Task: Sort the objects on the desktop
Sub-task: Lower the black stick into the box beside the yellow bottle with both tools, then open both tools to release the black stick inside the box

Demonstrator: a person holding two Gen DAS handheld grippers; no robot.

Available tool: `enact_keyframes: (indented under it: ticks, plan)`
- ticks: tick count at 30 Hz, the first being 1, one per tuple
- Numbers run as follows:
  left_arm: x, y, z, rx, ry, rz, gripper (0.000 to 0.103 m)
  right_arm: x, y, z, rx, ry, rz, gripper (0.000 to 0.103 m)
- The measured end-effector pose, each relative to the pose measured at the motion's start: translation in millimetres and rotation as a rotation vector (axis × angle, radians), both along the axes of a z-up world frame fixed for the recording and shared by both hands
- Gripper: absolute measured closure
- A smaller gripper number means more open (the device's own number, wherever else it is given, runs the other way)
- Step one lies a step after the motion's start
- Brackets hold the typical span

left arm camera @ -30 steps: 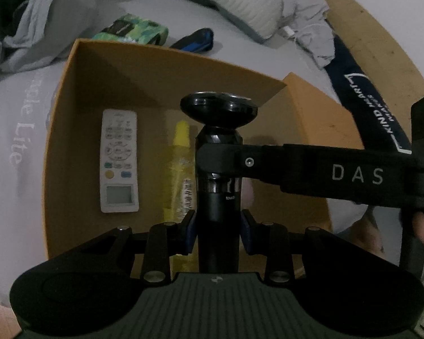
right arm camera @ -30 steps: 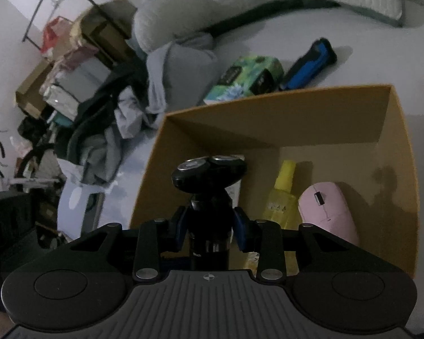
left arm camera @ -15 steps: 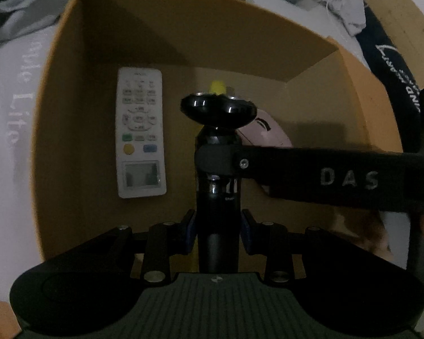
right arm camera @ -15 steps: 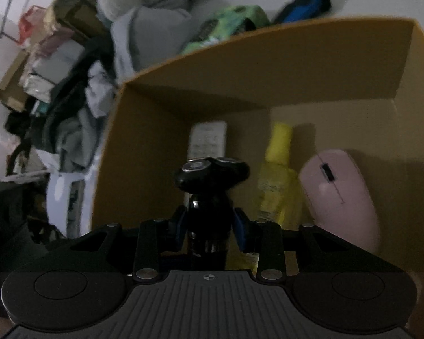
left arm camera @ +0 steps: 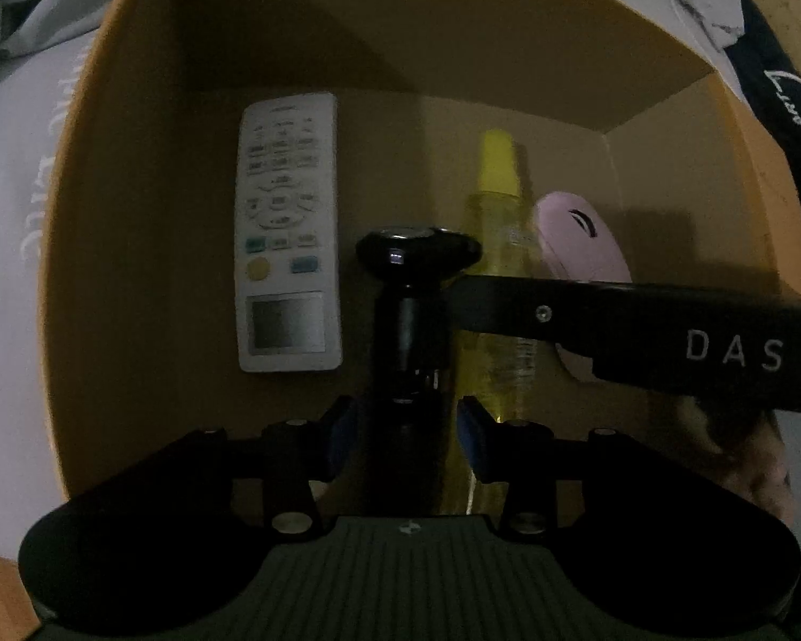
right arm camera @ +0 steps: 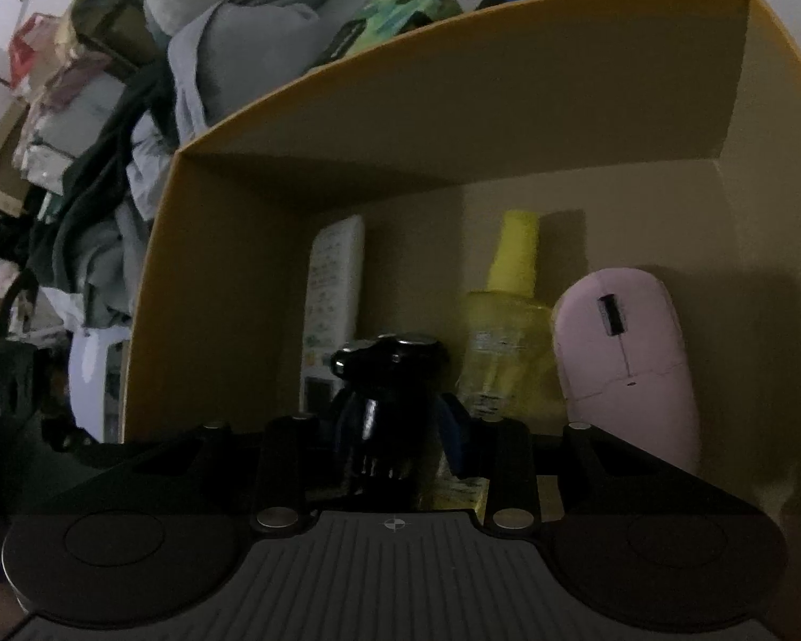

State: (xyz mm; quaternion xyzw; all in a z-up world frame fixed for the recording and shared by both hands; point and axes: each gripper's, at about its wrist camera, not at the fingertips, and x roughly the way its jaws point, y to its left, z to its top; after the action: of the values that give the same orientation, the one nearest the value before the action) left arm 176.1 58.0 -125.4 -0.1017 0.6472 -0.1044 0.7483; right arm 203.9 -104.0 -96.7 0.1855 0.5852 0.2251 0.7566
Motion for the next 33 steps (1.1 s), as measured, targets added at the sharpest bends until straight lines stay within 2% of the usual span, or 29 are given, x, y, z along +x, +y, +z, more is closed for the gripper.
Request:
enact_keyframes:
  ticks: [3,6,8,10,14,16,18,19,25,27,28,33]
  plan:
    - [-8,3,5,-0.001,-0.011,0.011,0.053,-3,-4,2,0.001,-0.003,-0.006,0.063]
    - [-17,5,14,-0.007,-0.036,0.016,0.036,-7,-9,4,0.001,-0.004,-0.014,0.063]
    - [-24,6,22,-0.015,-0.056,0.018,0.031,-10,-12,6,-0.005,-0.007,-0.018,0.062]
    - [-30,7,29,-0.017,-0.07,0.021,0.03,-13,-13,9,-0.014,-0.014,-0.018,0.051]
    - [-41,8,49,-0.014,-0.102,0.037,0.025,-18,-15,17,-0.033,-0.03,-0.019,0.041]
    - [-46,9,59,-0.007,-0.115,0.047,0.025,-21,-19,22,-0.024,-0.038,-0.031,0.028]
    - [-48,8,67,0.014,-0.137,0.051,0.018,-24,-22,28,-0.019,-0.049,-0.041,0.024]
    - [-49,7,72,0.027,-0.15,0.052,0.013,-26,-24,31,-0.02,-0.054,-0.043,0.018]
    - [-39,1,87,0.022,-0.202,0.061,0.009,-39,-35,55,-0.016,-0.099,-0.044,0.003]
    - [-39,-1,94,0.028,-0.223,0.06,0.007,-45,-39,65,-0.009,-0.124,-0.044,0.0]
    - [-42,-2,98,0.028,-0.236,0.06,0.001,-49,-40,70,-0.011,-0.138,-0.047,0.0]
    - [-55,-5,120,0.0,-0.296,0.068,0.0,-65,-49,94,-0.014,-0.202,-0.056,0.0]
